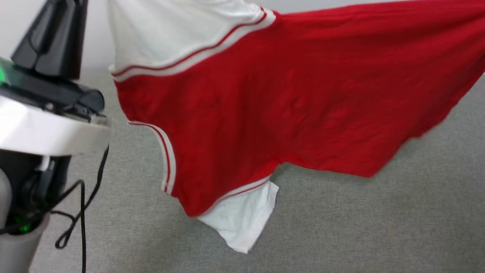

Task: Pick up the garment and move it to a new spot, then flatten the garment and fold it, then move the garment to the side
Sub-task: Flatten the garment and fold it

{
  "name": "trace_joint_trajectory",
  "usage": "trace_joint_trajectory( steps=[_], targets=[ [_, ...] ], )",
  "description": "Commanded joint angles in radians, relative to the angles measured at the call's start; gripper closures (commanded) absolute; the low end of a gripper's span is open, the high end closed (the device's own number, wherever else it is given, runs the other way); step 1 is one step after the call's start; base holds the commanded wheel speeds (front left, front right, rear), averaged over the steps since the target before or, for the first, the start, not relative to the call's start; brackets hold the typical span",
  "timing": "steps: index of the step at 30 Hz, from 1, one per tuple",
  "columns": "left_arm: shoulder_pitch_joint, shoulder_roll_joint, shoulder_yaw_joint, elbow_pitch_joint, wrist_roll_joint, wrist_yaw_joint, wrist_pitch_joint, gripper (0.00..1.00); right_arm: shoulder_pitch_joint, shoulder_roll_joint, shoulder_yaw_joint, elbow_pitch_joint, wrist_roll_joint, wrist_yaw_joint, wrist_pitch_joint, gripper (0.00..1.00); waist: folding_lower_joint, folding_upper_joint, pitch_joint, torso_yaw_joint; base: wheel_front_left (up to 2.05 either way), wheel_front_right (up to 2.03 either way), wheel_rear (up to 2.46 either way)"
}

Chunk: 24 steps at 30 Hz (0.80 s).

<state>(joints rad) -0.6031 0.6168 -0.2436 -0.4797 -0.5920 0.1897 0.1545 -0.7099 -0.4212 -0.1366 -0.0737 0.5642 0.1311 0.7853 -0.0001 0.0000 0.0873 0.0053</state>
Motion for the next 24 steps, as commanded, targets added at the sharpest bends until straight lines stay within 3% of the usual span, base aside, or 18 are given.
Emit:
trace_joint_trajectory(
  steps=[1, 6, 12, 18, 24],
  targets=[
    [-0.029, -0.002, 0.008, 0.005, 0.009, 0.005, -0.002, 1.0, 0.005, 0.01, -0.007, -0.012, -0.002, -0.001, 0.001, 1.0, 0.0001, 0.0, 0.013, -0.006, 0.0, 0.0, 0.0],
    [-0.165, 0.024, 0.031, 0.042, 0.028, -0.021, 0.001, 1.0, -0.048, 0.034, -0.035, -0.057, -0.019, -0.001, -0.006, 1.0, 0.0001, 0.0, 0.084, -0.015, 0.0, 0.0, 0.0],
    [-0.394, 0.063, 0.026, 0.155, 0.048, -0.094, 0.018, 1.0, -0.153, 0.05, -0.046, -0.064, -0.061, -0.001, -0.047, 1.0, 0.0001, 0.0, 0.203, -0.019, 0.0, 0.0, 0.0],
    [-0.637, 0.087, -0.005, 0.311, 0.099, -0.179, 0.011, 1.0, -0.3, 0.057, -0.034, 0.003, -0.106, -0.001, -0.103, 1.0, 0.0001, 0.0, 0.336, -0.023, 0.0, 0.0, 0.0],
    [-0.889, 0.07, -0.049, 0.512, 0.165, -0.244, -0.031, 1.0, -0.489, 0.055, -0.009, 0.123, -0.168, -0.001, -0.184, 1.0, 0.0001, 0.0, 0.457, -0.019, 0.0, 0.0, 0.0]
  ],
)
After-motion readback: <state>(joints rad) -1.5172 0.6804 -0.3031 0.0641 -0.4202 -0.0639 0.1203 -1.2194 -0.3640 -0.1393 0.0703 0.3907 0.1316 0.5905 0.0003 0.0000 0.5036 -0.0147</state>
